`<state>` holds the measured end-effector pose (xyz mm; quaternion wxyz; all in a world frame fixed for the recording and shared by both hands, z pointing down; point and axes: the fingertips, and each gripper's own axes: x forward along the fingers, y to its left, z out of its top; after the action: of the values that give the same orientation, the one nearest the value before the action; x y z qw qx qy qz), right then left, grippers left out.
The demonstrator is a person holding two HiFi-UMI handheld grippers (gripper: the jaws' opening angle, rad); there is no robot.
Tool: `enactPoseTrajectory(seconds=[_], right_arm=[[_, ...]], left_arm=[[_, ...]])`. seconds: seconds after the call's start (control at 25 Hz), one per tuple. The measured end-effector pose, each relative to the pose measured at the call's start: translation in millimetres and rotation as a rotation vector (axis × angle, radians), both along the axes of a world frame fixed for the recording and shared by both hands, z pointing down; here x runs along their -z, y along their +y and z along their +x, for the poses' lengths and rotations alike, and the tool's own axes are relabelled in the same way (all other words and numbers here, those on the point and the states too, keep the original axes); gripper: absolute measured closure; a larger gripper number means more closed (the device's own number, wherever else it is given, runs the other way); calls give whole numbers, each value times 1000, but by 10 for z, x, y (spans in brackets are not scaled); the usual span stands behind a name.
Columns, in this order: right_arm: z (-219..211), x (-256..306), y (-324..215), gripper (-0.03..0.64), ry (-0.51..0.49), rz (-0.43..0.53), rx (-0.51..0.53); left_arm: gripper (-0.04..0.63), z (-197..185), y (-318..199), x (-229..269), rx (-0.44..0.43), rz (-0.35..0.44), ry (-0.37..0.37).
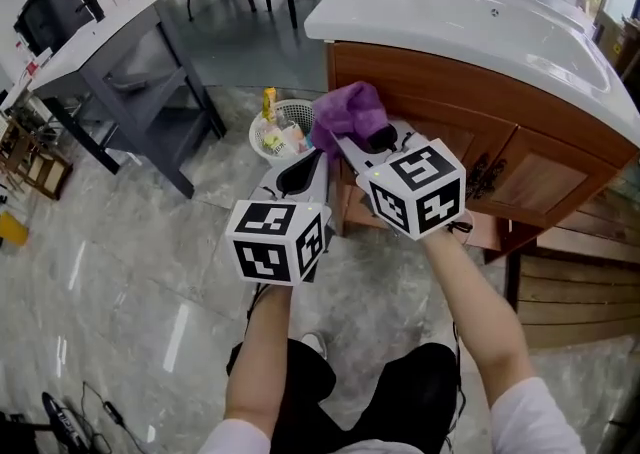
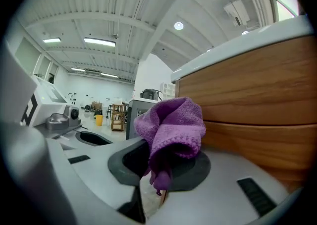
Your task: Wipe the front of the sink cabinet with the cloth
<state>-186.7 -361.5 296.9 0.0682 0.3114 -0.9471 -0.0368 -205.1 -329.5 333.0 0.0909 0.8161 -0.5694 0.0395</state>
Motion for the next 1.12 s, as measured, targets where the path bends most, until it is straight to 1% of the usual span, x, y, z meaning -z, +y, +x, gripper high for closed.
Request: enactPoseTrajectory(seconds=[0.2,0.44,0.6,0.72,0.84,0.96,1.12], right_arm=[[8,-52,-2,545,18,53,-6],[209,14,45,545,6,76,-34],[396,41,76,545,12,94,-63],[568,53,72,545,15,102,-90],[767,52,79,545,14,106,-123],[934,32,92,545,23,110,-151],[1191,43,113,545,21,108,-192]], left_arm=[[589,138,62,-72,-10,15,-23],[589,369,115,54,-33,56,-26],[589,551,119,63,-71,55,-13],[589,696,116,47,-89,58,-34],[589,865,137,-13,-127,45,-29],[589,974,153,-35,-147,49,-34],[589,1146,149,-43,-183,45,-20]])
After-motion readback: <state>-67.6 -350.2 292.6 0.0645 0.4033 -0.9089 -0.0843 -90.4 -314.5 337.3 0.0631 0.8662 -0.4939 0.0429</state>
